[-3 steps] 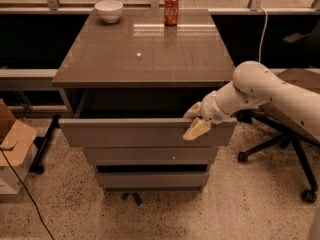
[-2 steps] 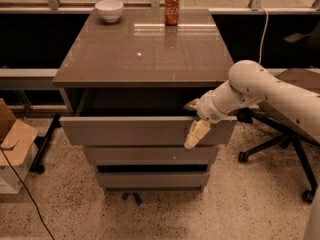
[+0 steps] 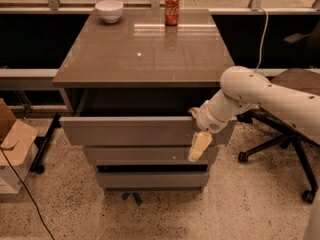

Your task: Open top drawer

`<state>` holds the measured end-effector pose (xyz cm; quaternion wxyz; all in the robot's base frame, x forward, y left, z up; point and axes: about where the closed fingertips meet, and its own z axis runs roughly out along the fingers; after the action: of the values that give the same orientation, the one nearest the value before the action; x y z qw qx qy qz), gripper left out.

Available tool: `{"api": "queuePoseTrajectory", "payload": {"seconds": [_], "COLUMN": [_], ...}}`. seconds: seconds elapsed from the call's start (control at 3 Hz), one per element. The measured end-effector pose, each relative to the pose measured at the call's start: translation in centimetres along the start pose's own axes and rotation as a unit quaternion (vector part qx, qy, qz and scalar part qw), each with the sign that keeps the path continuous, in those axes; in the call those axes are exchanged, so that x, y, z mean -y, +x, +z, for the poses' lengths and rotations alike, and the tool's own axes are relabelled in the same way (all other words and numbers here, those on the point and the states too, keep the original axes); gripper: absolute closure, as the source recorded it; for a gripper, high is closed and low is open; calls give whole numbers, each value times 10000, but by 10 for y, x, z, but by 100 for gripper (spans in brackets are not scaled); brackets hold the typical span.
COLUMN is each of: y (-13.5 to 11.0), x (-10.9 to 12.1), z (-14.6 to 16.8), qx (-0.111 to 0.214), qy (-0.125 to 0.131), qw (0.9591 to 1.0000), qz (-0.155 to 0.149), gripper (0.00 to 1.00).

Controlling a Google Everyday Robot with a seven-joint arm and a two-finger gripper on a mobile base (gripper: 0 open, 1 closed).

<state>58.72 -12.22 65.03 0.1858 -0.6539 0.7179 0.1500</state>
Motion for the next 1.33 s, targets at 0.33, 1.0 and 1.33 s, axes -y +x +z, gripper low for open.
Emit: {"api": "queuePoseTrajectory", "payload": {"seconds": [0.33,1.0,1.33], "y": [8,3,3], "x": [-8,-8,-8], "z": [3,-6,-6], "qx": [-173,-173,-173], "qy": [-115,-114,-116], "qw": [9998,9998,9998], "qz": [59,59,58], "gripper": [35,55,31]}}
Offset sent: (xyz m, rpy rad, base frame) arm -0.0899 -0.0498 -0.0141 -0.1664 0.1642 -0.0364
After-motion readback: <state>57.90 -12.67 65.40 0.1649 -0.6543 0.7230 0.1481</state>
